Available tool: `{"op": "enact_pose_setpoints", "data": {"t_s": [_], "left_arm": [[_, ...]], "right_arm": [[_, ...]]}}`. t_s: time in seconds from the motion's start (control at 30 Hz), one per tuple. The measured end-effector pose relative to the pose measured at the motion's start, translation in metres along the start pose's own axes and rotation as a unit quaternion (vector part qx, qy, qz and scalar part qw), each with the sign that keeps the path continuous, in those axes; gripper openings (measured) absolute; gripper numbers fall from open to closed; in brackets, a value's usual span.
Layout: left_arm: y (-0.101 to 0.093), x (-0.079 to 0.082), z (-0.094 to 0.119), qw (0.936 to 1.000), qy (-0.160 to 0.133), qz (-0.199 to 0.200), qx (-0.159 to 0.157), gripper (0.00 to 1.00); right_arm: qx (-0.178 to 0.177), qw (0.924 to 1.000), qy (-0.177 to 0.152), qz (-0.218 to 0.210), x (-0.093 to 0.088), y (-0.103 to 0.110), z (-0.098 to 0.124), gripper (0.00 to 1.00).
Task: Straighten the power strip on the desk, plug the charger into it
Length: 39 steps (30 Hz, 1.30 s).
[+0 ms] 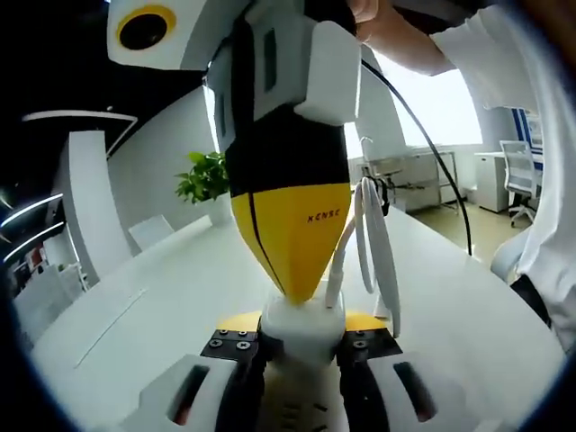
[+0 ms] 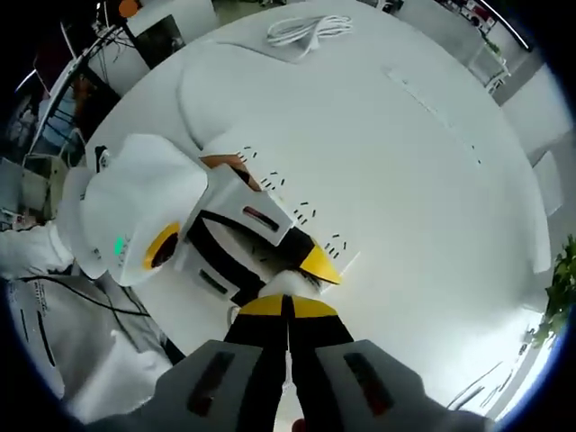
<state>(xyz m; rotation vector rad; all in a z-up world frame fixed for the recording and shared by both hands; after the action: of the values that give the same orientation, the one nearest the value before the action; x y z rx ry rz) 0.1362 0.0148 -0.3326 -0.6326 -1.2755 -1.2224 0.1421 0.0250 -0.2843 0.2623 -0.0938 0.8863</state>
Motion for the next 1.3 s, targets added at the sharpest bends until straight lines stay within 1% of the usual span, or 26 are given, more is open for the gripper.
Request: {"op": "enact_pose_setpoints", "data": {"t_s": [0.1, 0.2, 0.27, 0.3, 0.37, 0.43, 0.6, 0.67, 0.73, 0.77, 0.8, 0.9, 0.93, 0.97, 1.0, 1.03, 1.1, 1.13, 1.17, 1.2, 1.23, 1.27, 1.3], "left_arm": [[0.000, -0.001, -0.001, 1.0000, 0.001, -0.001, 0.001, 0.32], [0.000, -0.001, -0.001, 1.0000, 0.002, 0.000, 0.003, 0.32], [0.001, -0.001, -0.002, 1.0000, 0.002, 0.001, 0.004, 0.32], [0.001, -0.001, -0.002, 1.0000, 0.002, 0.001, 0.004, 0.32], [0.000, -0.002, -0.002, 1.0000, 0.002, -0.003, 0.004, 0.32], [0.000, -0.003, -0.003, 0.9999, 0.001, -0.009, 0.005, 0.33], [0.000, -0.003, -0.002, 0.9999, 0.001, -0.011, 0.007, 0.33], [0.000, -0.003, -0.003, 0.9999, 0.001, -0.012, 0.008, 0.33], [0.000, -0.003, -0.003, 0.9999, 0.001, -0.012, 0.009, 0.33], [0.000, -0.003, -0.003, 0.9999, 0.002, -0.011, 0.009, 0.33], [0.000, -0.003, -0.003, 0.9999, 0.003, -0.009, 0.010, 0.33], [0.002, -0.003, -0.005, 0.9998, 0.009, -0.003, 0.016, 0.32], [0.004, -0.004, -0.006, 0.9998, 0.011, 0.000, 0.019, 0.32], [0.010, -0.006, -0.009, 0.9997, 0.013, 0.001, 0.020, 0.32], [0.012, -0.007, -0.009, 0.9997, 0.013, 0.001, 0.020, 0.32], [0.012, -0.007, -0.008, 0.9997, 0.012, -0.002, 0.020, 0.32], [0.012, -0.008, -0.009, 0.9997, 0.012, -0.007, 0.021, 0.32], [0.012, -0.008, -0.009, 0.9997, 0.011, -0.007, 0.021, 0.32], [0.010, -0.007, -0.008, 0.9997, 0.011, -0.009, 0.021, 0.32], [0.010, -0.007, -0.008, 0.9996, 0.010, -0.012, 0.021, 0.32], [0.008, -0.007, -0.008, 0.9996, 0.009, -0.014, 0.021, 0.32], [0.008, -0.007, -0.008, 0.9996, 0.009, -0.015, 0.021, 0.33], [0.007, -0.006, -0.008, 0.9997, 0.009, -0.014, 0.020, 0.33]], "right_arm": [[-0.018, 0.9990, 0.037, 0.020, 0.002, 0.001, -0.001, 0.00], [-0.031, 0.9967, 0.065, 0.039, 0.003, 0.003, -0.002, 0.00], [-0.033, 0.9963, 0.070, 0.038, 0.004, 0.004, -0.003, 0.00], [-0.037, 0.9962, 0.068, 0.041, 0.003, 0.004, -0.003, 0.00], [-0.045, 0.9964, 0.046, 0.055, -0.002, 0.005, -0.001, 0.00], [-0.046, 0.9965, 0.037, 0.059, -0.003, 0.005, -0.001, 0.00], [-0.052, 0.9957, 0.031, 0.070, 0.001, 0.002, 0.000, 0.00], [-0.053, 0.9960, 0.017, 0.070, 0.000, 0.001, 0.000, 0.00], [-0.049, 0.9969, -0.003, 0.061, 0.000, 0.000, 0.001, 0.00], [-0.047, 0.9970, -0.007, 0.062, -0.001, -0.001, 0.001, 0.00], [-0.043, 0.9970, -0.005, 0.065, 0.001, -0.002, 0.001, 0.00], [-0.035, 0.9975, 0.022, 0.057, 0.006, -0.003, -0.001, 0.00], [-0.039, 0.9972, 0.034, 0.055, 0.008, -0.003, -0.002, 0.00], [-0.040, 0.9970, 0.036, 0.057, 0.008, -0.003, -0.002, 0.00], [-0.041, 0.9963, 0.042, 0.063, 0.008, -0.003, -0.002, 0.00], [-0.043, 0.9960, 0.044, 0.064, 0.007, -0.002, -0.002, 0.00], [-0.054, 0.9935, 0.054, 0.085, 0.007, -0.001, -0.002, 0.00], [-0.059, 0.9932, 0.053, 0.085, 0.006, 0.000, -0.002, 0.00], [-0.067, 0.9923, 0.048, 0.093, 0.004, 0.001, -0.001, 0.00], [-0.072, 0.9913, 0.031, 0.106, 0.003, 0.000, -0.001, 0.00], [-0.072, 0.9915, 0.019, 0.106, 0.003, 0.000, 0.000, 0.00], [-0.061, 0.9937, -0.001, 0.093, 0.001, 0.000, 0.000, 0.00], [-0.047, 0.9949, -0.008, 0.089, 0.001, 0.000, 0.000, 0.00]]}}
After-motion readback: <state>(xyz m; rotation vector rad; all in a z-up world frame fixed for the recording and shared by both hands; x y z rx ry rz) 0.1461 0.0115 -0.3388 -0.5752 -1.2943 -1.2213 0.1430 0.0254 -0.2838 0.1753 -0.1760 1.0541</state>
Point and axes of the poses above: the point that each gripper's makers call its tool centre point, and the gripper's own axes: z roughly backward along the fingers, y roughly to its left, x roughly out of its top, the point moved 2 cm from there along z, roughly backward along the fingers, and after that the axes turned 13 degrees about x, right-handed, at the moved point
